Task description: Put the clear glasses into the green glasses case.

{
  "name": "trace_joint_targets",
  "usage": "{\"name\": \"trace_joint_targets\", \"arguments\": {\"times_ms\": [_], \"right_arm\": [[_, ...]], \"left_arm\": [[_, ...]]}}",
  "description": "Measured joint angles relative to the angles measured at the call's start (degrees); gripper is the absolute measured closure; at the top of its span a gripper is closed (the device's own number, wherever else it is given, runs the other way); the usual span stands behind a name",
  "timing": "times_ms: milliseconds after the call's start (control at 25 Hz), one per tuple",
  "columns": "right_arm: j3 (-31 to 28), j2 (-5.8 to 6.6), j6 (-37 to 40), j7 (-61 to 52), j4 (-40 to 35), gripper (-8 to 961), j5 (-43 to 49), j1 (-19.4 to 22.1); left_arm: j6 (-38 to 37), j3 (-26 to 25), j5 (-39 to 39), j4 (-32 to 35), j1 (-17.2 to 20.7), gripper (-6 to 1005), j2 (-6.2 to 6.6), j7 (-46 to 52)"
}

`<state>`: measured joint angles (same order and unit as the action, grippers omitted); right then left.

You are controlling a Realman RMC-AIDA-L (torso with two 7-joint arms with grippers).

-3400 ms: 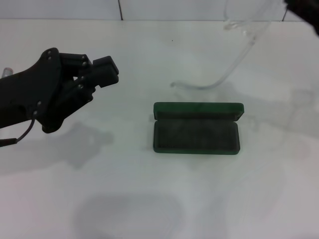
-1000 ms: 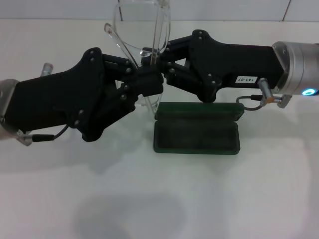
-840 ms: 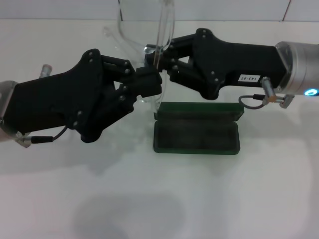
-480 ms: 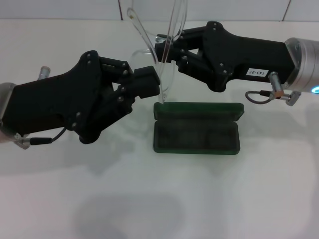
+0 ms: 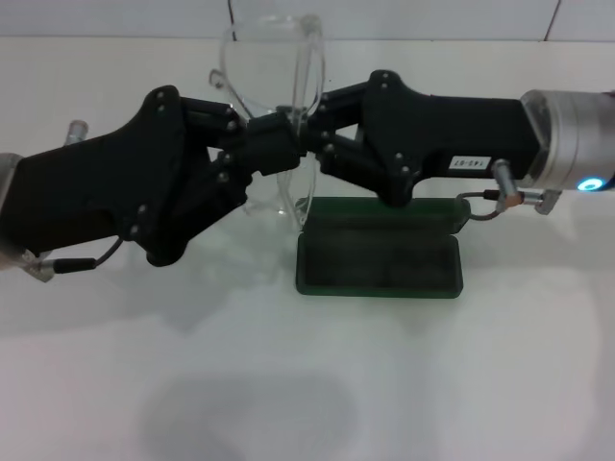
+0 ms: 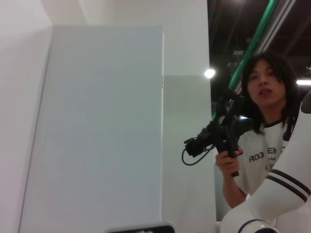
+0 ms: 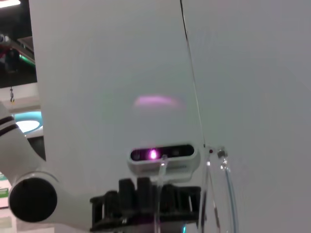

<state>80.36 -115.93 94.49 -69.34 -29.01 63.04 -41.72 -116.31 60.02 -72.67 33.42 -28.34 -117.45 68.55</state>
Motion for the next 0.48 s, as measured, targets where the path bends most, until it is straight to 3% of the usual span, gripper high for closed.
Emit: {"name": "trace_joint_targets", "arguments": {"times_ms": [480], "right_arm": [[2.37,-0.08,-0.25,0.0,0.0,865,0.34,-1.26]], "left_arm": [[0.04,0.0,0.24,-0.27,-0.11,927,0.12,0.0]]}}
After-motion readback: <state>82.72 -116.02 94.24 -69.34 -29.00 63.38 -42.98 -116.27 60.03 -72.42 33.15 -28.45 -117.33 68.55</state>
